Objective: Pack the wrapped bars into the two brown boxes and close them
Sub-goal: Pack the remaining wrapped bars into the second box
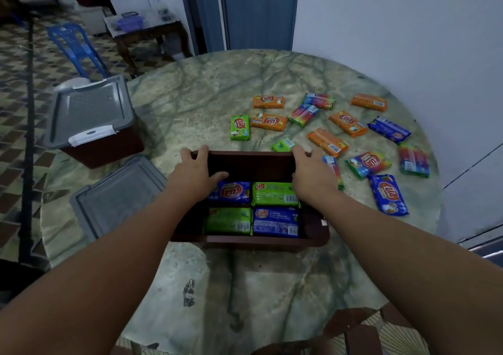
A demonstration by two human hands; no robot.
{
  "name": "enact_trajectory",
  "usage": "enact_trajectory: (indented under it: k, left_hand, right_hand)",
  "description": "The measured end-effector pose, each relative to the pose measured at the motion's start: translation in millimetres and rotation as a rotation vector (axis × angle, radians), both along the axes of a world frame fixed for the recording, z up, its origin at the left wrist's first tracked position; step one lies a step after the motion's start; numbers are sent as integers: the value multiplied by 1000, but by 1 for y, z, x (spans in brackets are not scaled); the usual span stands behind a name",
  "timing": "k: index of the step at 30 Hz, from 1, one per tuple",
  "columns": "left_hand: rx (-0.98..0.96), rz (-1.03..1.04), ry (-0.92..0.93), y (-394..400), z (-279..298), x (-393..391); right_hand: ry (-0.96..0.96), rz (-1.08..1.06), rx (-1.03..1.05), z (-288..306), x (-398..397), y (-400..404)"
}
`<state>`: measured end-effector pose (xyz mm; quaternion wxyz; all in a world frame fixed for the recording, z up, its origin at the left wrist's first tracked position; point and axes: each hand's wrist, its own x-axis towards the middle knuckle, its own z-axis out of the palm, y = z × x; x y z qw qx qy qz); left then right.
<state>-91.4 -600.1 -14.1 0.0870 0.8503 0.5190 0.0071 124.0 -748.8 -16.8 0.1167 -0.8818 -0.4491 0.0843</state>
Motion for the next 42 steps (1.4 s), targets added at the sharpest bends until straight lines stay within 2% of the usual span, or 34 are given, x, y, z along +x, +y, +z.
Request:
enact_trajectory:
  k: [2,5,19,23,28,32,35,42]
  left_hand:
    - [0,11,-98,4,-6,1]
    - [25,26,-145,9,-9,4]
    - [71,45,-69,40,-16,25]
    - [106,94,-37,36,-9,31]
    - [275,8,-255,4,13,74]
    - [168,-164,-430,-36,36,136]
    - [105,-284,-566,-67,45,182]
    - [-30,-349,-544,-125,33,262]
  right_hand:
    - [2,-12,-6,0,3,3]
    - [5,-2,-22,0,9,10]
    - [-12,31,12,-6,32,45]
    - [80,18,78,-6,35,43]
    - [362,-100,343,-7,49,36]
    - [407,-128,455,-7,80,12]
    - [371,-137,377,-10,115,-11]
    - [320,-90,94,-24,182,-58]
